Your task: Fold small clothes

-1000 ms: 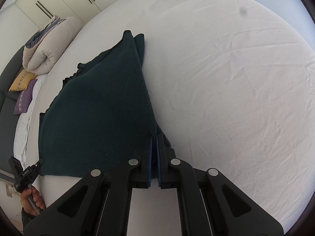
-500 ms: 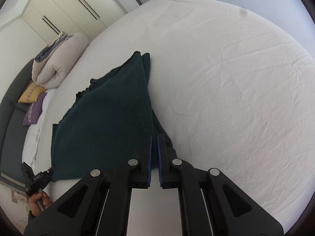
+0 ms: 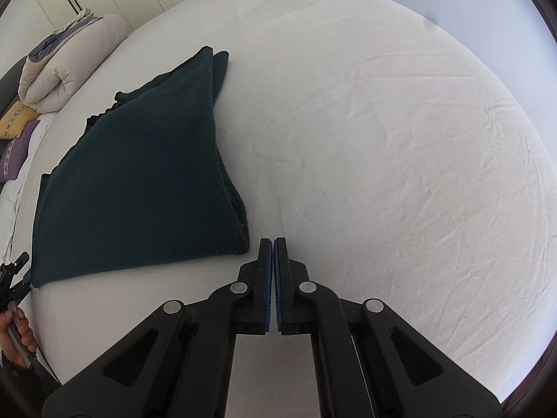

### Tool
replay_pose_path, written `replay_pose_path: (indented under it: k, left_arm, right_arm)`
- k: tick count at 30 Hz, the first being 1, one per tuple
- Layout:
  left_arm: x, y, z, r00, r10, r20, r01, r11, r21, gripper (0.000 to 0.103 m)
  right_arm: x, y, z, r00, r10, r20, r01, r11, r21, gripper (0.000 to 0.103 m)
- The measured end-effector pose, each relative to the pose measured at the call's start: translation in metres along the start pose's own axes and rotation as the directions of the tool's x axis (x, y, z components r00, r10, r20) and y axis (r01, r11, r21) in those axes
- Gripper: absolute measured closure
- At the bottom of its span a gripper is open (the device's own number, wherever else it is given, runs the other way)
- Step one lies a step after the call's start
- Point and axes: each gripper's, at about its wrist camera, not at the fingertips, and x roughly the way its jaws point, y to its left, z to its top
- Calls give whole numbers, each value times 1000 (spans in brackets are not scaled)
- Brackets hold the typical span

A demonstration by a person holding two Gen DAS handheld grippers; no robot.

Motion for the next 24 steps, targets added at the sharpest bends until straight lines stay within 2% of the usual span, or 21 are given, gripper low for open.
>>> replay_pose_path:
  k: [3,5,6,9,11,13,15,16,18,19,21,22,24]
  left_arm:
    - [-24,-7,5,995,68,75,-68,998,-3,26]
    - [-36,-26,11,989,61,133,-70,996,57,26]
    - [-36,-39,14,988,55,144,-70,992,105,26]
    - [-18,-79,23,990,-2,140,-29,976,215,26]
    - [4,-100,30,991,-17,136,-18,967,253,26]
    - [28,-115,36,993,-2,122,-33,959,282,26]
    - [50,-125,42,994,23,111,-57,949,309,26]
    - [60,-128,44,994,32,103,-63,946,319,26]
    - [74,-127,47,995,58,87,-83,941,327,27]
    - [80,-125,48,994,67,82,-90,940,328,27]
    - [87,-118,49,992,95,78,-116,936,332,27]
    - [90,-113,49,992,102,76,-121,937,329,27]
    - [94,-103,48,993,96,72,-114,941,319,27]
  right_arm:
    - [-31,-5,3,996,16,91,-20,999,39,102]
    - [-46,11,15,984,113,137,-115,993,10,102]
    - [-47,24,23,977,166,131,-165,986,-19,102]
    - [-30,83,51,953,293,76,-284,953,-109,102]
    - [-5,123,70,923,384,14,-379,916,-133,102]
    - [31,162,88,913,403,-67,-408,905,-121,101]
    - [71,196,100,873,455,-173,-476,874,-102,101]
    - [89,207,104,868,460,-188,-481,872,-89,101]
    - [121,230,109,875,433,-218,-461,882,-101,102]
    - [134,229,115,881,427,-207,-450,890,-80,102]
    - [155,212,130,861,482,-165,-484,875,27,103]
    - [161,200,139,858,499,-123,-493,866,80,103]
    - [162,171,152,872,489,-29,-477,862,171,103]
